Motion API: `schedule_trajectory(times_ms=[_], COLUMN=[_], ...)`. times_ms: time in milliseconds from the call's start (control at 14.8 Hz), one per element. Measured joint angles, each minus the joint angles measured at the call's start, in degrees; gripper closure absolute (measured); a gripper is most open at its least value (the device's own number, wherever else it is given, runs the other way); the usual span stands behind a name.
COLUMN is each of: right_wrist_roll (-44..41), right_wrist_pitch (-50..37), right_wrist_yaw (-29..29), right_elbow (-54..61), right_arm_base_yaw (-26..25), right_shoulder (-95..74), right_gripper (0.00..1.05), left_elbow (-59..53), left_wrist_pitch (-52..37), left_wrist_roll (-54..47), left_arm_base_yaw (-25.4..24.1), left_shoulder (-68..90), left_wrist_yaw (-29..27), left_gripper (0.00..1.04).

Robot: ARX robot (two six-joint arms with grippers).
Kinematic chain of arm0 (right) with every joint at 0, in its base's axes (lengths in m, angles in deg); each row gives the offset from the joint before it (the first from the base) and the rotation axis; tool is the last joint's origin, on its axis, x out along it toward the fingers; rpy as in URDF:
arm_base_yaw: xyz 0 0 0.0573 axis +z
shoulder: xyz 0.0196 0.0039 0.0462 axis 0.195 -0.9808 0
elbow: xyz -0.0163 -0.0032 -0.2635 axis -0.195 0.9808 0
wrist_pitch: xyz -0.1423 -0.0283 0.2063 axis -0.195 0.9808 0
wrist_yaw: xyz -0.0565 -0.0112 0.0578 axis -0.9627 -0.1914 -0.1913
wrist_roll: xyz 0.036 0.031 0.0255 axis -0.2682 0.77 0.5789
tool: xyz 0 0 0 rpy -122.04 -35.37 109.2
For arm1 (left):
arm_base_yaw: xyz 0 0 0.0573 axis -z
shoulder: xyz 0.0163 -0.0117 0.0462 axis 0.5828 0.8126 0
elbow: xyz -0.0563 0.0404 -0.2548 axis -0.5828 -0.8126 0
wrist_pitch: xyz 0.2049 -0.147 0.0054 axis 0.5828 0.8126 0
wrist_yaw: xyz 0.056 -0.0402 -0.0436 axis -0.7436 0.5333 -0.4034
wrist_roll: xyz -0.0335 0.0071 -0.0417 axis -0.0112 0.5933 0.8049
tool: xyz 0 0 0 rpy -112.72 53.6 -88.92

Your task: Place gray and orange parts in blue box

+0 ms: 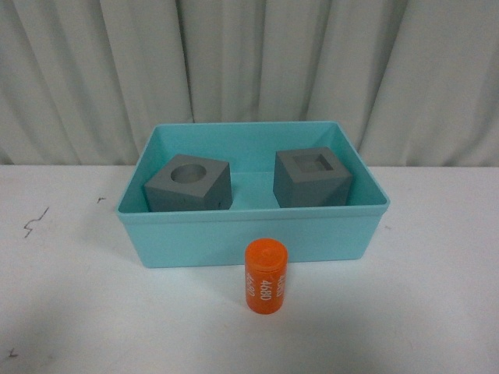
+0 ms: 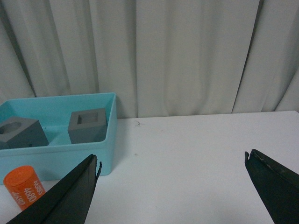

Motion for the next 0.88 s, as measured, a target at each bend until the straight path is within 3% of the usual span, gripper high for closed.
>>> schedule_trajectory(times_ms=[475, 542, 610, 746, 881], right_wrist_roll=[0.0, -1.3, -1.9, -0.2, 5.3], right_wrist_pitch=[0.3, 0.0, -7.0, -23.9, -28.0], right_wrist_yaw=[0.3, 5.1, 4.3, 2.8, 4.3], right_elbow=[0.0, -0.9, -3.4, -13.1, -26.1], right_arm_base_yaw=[-0.1, -0.7, 2.2, 10.2, 14.4], right_shoulder=[-0.1, -4.0, -14.1, -36.1, -57.6], right_gripper=[0.06, 0.06, 0.06, 0.06, 0.06], left_elbow=[0.0, 0.0, 0.0, 0.0, 0.0], left_wrist_pitch=[0.1, 0.1, 0.1, 0.1, 0.1], left_wrist_roll=[0.0, 0.0, -0.1, 0.0, 0.0], left_arm_base_yaw=[0.0, 0.0, 0.0, 0.0, 0.0], left_shoulder=[0.0, 0.0, 0.0, 0.0, 0.0], left_wrist_yaw=[0.0, 0.0, 0.0, 0.0, 0.0], left_gripper=[0.24, 0.14, 0.05, 0.07, 0.07])
